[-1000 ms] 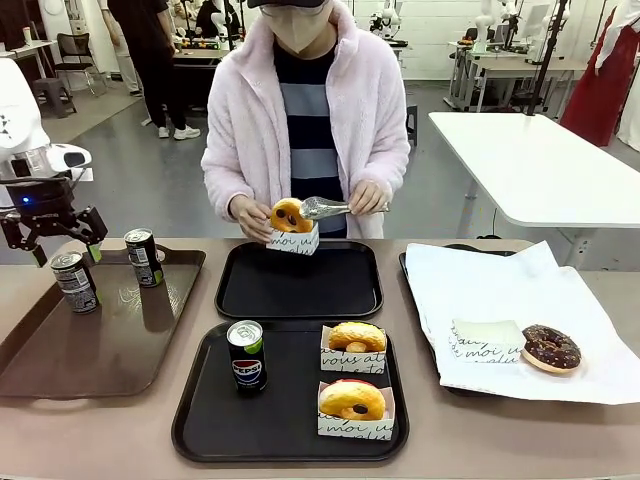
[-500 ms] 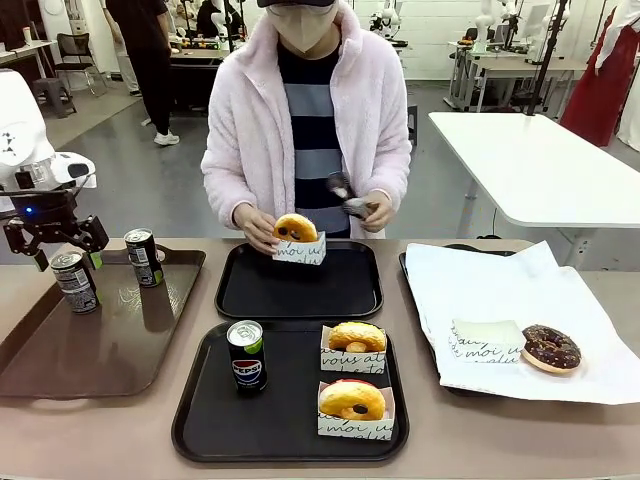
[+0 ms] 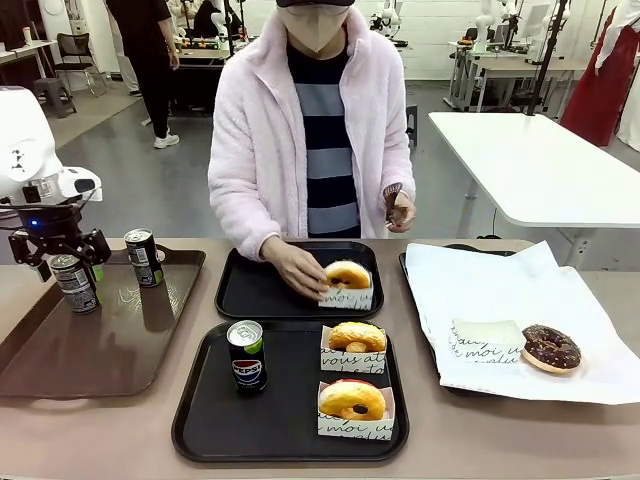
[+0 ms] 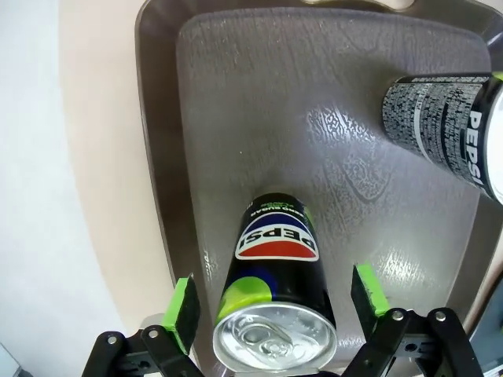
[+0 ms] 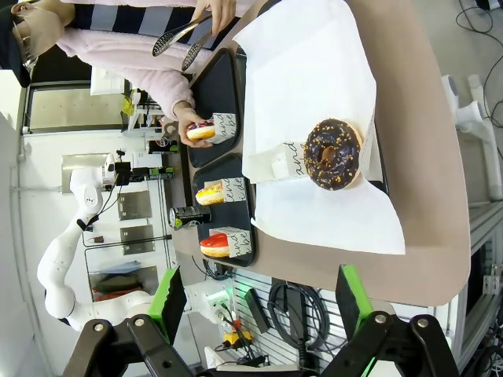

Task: Set up donuts and drinks on trays.
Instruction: Pick up one Pepsi coke from the Handle tray and place it on the Flat Tray without a Pepsi coke.

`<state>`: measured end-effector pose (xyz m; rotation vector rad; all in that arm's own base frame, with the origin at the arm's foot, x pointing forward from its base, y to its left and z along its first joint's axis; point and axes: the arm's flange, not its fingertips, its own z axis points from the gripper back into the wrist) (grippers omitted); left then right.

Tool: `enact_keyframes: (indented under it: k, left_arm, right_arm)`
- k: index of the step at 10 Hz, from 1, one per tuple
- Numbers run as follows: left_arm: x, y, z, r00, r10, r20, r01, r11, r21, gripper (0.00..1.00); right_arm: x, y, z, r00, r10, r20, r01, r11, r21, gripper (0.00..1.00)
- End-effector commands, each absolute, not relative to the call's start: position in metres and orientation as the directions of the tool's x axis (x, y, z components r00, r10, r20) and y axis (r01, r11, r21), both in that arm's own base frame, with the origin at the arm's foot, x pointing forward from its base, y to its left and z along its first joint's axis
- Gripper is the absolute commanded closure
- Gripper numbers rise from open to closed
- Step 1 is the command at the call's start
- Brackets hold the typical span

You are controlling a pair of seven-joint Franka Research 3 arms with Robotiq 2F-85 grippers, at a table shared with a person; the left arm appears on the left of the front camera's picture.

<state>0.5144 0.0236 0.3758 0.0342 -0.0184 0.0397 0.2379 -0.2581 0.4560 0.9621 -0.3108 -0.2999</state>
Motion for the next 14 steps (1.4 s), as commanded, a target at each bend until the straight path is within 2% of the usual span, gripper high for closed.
enact_keyframes:
  k: [1, 4, 5, 7, 8, 9, 14]
  left_arm:
    - [0.519, 0.027, 0.369, 0.997, 0.040, 0.061, -0.043, 0.998, 0.052, 0.00]
    - [0.518, 0.027, 0.370, 0.996, 0.026, 0.081, -0.030, 0.999, 0.040, 0.89]
    - [0.519, 0.028, 0.370, 0.997, 0.023, 0.079, -0.026, 0.999, 0.043, 1.00]
    - [0.516, 0.028, 0.370, 0.997, 0.022, 0.076, -0.025, 0.999, 0.045, 1.00]
    - [0.518, 0.029, 0.372, 0.997, 0.017, 0.075, -0.021, 0.999, 0.050, 0.95]
    - [0.515, 0.027, 0.374, 0.997, 0.012, 0.077, -0.016, 0.998, 0.054, 1.00]
    - [0.515, 0.025, 0.401, 0.996, 0.006, 0.088, -0.009, 0.999, 0.041, 1.00]
  right_arm:
    - [0.236, -0.258, 0.457, 0.918, -0.380, 0.113, 0.119, 0.535, 0.836, 0.00]
    - [0.236, -0.258, 0.457, 0.918, -0.380, 0.113, 0.119, 0.535, 0.836, 0.00]
    - [0.236, -0.258, 0.457, 0.918, -0.380, 0.113, 0.119, 0.535, 0.836, 0.00]
    - [0.236, -0.258, 0.457, 0.918, -0.380, 0.113, 0.119, 0.535, 0.836, 0.00]
    - [0.236, -0.258, 0.457, 0.918, -0.380, 0.113, 0.119, 0.535, 0.836, 0.00]
    - [0.236, -0.258, 0.457, 0.918, -0.380, 0.113, 0.119, 0.535, 0.836, 0.00]
    - [0.236, -0.258, 0.457, 0.918, -0.380, 0.113, 0.119, 0.535, 0.836, 0.00]
